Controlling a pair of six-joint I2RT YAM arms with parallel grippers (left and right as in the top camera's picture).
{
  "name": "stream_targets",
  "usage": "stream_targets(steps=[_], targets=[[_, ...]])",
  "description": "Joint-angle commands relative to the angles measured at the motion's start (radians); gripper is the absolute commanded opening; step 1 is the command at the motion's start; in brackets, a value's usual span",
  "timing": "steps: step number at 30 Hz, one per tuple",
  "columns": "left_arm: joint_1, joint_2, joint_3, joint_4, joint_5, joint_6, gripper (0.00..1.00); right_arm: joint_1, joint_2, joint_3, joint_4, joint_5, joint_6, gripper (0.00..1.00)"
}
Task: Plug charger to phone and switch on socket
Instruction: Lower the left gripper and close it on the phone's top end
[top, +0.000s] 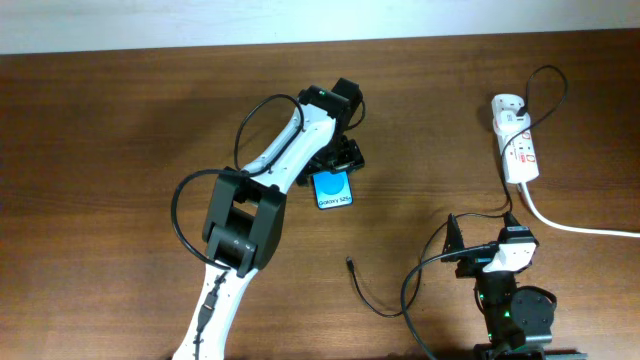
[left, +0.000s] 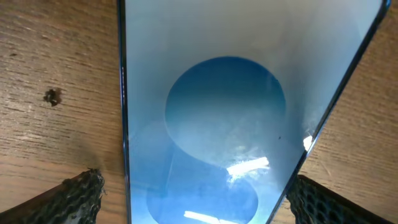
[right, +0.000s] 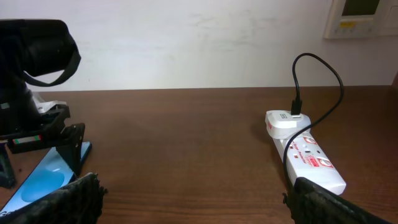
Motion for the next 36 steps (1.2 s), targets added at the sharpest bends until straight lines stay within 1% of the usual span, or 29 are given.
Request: stream_targets(steps=[1, 7, 9, 13, 19, 22, 33, 36], targets=[[0.006, 0.007, 0.015, 0.05, 0.023, 0.111, 0.99, 0.005, -0.006, -0.005, -0.005, 0.009, -0.007, 0.98], [0.007, 0.025, 0.015, 0.033, -0.007, 0.119, 0.99, 0.005, -0.006, -0.005, -0.005, 0.009, -0.007, 0.98], [0.007, 0.025, 0.014, 0.032, -0.015, 0.149, 0.99, 0.005, -0.006, -0.005, -0.005, 0.009, -0.007, 0.98], [0.007, 0.029, 0.014, 0.034, -0.015, 0.147, 0.99, 0.005, -0.006, -0.005, -0.005, 0.009, -0.007, 0.98], [0.008, 0.099, 0.014, 0.034, -0.007, 0.148, 0.99, 0.005, -0.006, -0.005, -0.005, 0.009, -0.007, 0.98], [0.008, 0.1, 0.014, 0.034, -0.026, 0.148, 0.99, 0.005, -0.006, -0.005, -0.005, 0.009, -0.007, 0.99], [0.005, 0.1, 0.014, 0.042, -0.027, 0.148, 0.99, 0.005, -0.006, -0.005, -0.005, 0.009, -0.007, 0.99], [0.005, 0.102, 0.014, 0.041, -0.067, 0.148, 1.0, 0.005, -0.006, -0.005, -0.005, 0.009, -0.007, 0.98]])
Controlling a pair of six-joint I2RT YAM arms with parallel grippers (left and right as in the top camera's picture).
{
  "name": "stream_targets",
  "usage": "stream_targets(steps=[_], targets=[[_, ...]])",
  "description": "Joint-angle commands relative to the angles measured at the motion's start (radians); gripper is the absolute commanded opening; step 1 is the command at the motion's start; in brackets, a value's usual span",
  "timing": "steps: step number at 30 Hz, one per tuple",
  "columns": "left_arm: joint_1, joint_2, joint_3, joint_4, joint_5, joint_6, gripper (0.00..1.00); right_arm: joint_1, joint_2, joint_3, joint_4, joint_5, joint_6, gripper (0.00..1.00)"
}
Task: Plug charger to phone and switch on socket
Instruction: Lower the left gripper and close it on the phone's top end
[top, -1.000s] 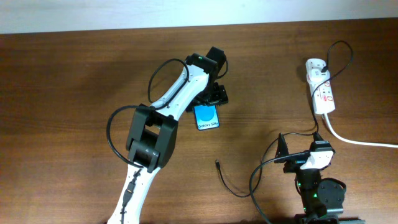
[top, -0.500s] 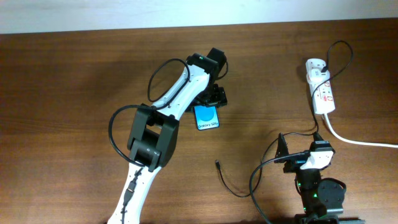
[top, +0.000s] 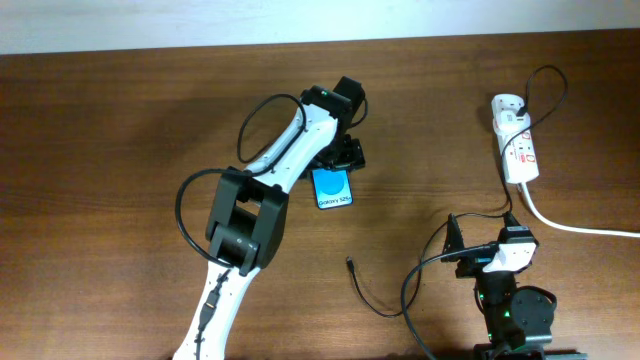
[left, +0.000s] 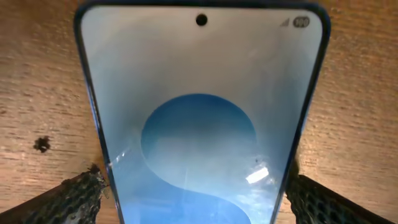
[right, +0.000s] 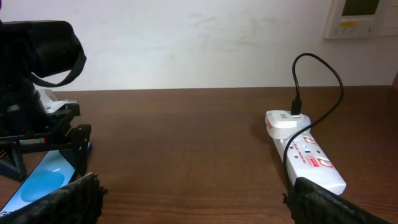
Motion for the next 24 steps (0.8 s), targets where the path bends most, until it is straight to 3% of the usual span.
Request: stream_targets(steps=[1, 7, 13, 24], targets=[[0.007, 0.074, -0.013, 0.01, -0.027, 0.023, 0.93, 0.005, -0.006, -0.005, -0.005, 0.009, -0.007, 0.98], [0.006, 0.074, -0.013, 0.008, -0.021, 0.023, 0.94, 0.005, -0.006, -0.005, -0.005, 0.009, -0.007, 0.98], [0.006, 0.074, -0.013, 0.008, -0.014, 0.023, 0.83, 0.005, -0.006, -0.005, -0.005, 0.009, -0.007, 0.98], [0.006, 0.074, -0.013, -0.015, 0.02, 0.023, 0.79, 0.005, -0.006, -0.005, -0.005, 0.009, -0.007, 0.99]])
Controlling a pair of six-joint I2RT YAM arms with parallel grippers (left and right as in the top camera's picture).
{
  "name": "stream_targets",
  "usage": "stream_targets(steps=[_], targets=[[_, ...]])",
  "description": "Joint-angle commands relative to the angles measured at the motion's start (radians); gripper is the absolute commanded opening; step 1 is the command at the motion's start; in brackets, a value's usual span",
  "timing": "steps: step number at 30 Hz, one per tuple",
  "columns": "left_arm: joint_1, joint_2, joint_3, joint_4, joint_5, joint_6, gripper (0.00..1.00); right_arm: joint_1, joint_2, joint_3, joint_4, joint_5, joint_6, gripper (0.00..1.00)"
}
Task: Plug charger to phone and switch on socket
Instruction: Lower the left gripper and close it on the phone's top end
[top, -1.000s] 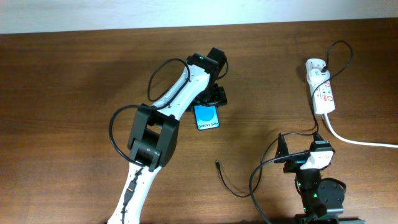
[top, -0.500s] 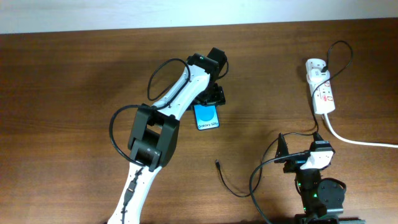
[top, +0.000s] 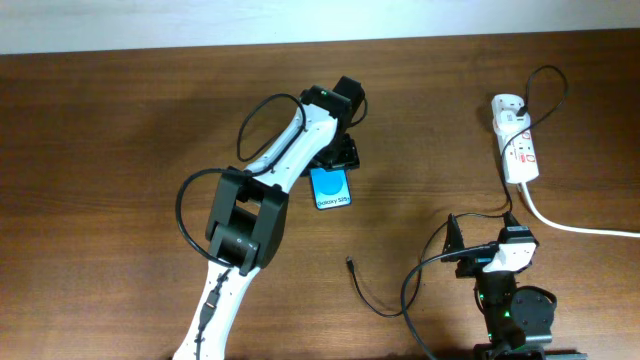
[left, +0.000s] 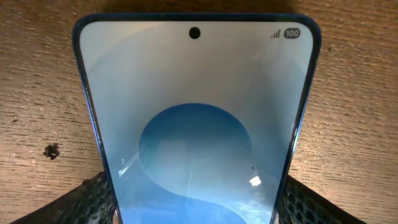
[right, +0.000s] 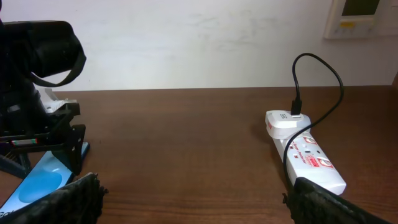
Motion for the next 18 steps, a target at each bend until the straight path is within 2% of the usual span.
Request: stream_targets(steps=[1, 14, 18], targets=[[0.006, 0.072, -0.015, -0.012, 0.03, 0.009, 0.79, 0.005, -0.006, -0.005, -0.005, 0.009, -0.007, 0.98], [0.008, 0.072, -0.015, -0.017, 0.03, 0.008, 0.79, 0.005, -0.006, -0.005, -0.005, 0.009, -0.007, 0.98], [0.008, 0.072, 0.019, -0.062, 0.03, 0.009, 0.79, 0.005, -0.006, -0.005, -0.005, 0.009, -0.007, 0.98]])
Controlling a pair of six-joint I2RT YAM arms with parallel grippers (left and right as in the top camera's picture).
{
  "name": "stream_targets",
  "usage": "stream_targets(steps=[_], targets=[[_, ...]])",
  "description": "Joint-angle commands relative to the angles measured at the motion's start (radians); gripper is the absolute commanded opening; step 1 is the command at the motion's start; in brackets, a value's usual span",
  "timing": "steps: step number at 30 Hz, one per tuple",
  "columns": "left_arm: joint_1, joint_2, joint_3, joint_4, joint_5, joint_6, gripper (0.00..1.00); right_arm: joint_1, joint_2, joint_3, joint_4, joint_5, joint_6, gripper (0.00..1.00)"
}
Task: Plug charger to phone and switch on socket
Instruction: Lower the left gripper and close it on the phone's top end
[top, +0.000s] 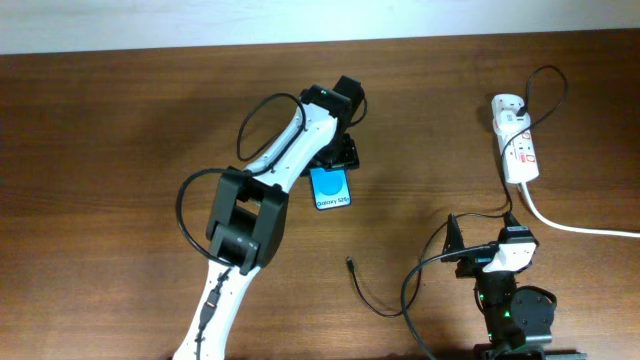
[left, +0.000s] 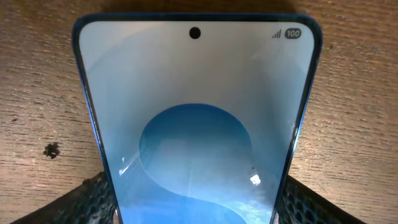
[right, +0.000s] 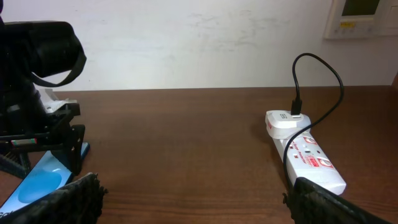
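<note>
The phone (left: 196, 124), its blue screen up, lies on the wooden table (top: 120, 150); overhead it shows as the phone (top: 333, 188) at mid table. My left gripper (left: 196, 185) is shut on its lower end, a finger pressed against each long side. The black cable's loose plug (top: 349, 263) lies on the table below the phone. A white power strip (top: 518, 148) at the far right carries the white charger (right: 283, 121). My right gripper (right: 196, 194) stands open and empty near the front edge, facing the power strip (right: 308, 158).
The black cable (top: 375, 300) loops from the loose plug toward the right arm's base (top: 512, 310). A white lead (top: 570, 225) runs from the strip off the right edge. A wall (right: 186, 43) stands behind the table.
The phone first lay skewed between my left gripper's open fingers. Then it lay square between them, with a small gap on each side. After that the fingers were closed against its sides, and they hold it the same way now. The right arm stayed still.
</note>
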Motion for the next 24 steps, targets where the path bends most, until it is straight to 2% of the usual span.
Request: stream_targets(steps=[1, 8, 17, 19, 24], targets=[[0.008, 0.064, 0.023, -0.056, 0.024, 0.005, 0.79, 0.005, -0.006, -0.005, -0.005, 0.009, -0.007, 0.98], [0.015, 0.065, 0.069, -0.091, 0.091, 0.005, 0.78, 0.005, -0.006, -0.005, -0.005, 0.009, -0.007, 0.98], [0.027, 0.065, 0.069, -0.121, 0.079, 0.005, 0.81, 0.005, -0.006, -0.005, -0.005, 0.009, -0.007, 0.98], [0.027, 0.065, 0.069, -0.122, 0.064, 0.005, 0.98, 0.005, -0.006, -0.005, -0.005, 0.009, -0.007, 0.98], [0.027, 0.065, 0.068, -0.14, 0.065, 0.005, 0.99, 0.005, -0.006, -0.005, -0.005, 0.009, -0.007, 0.99]])
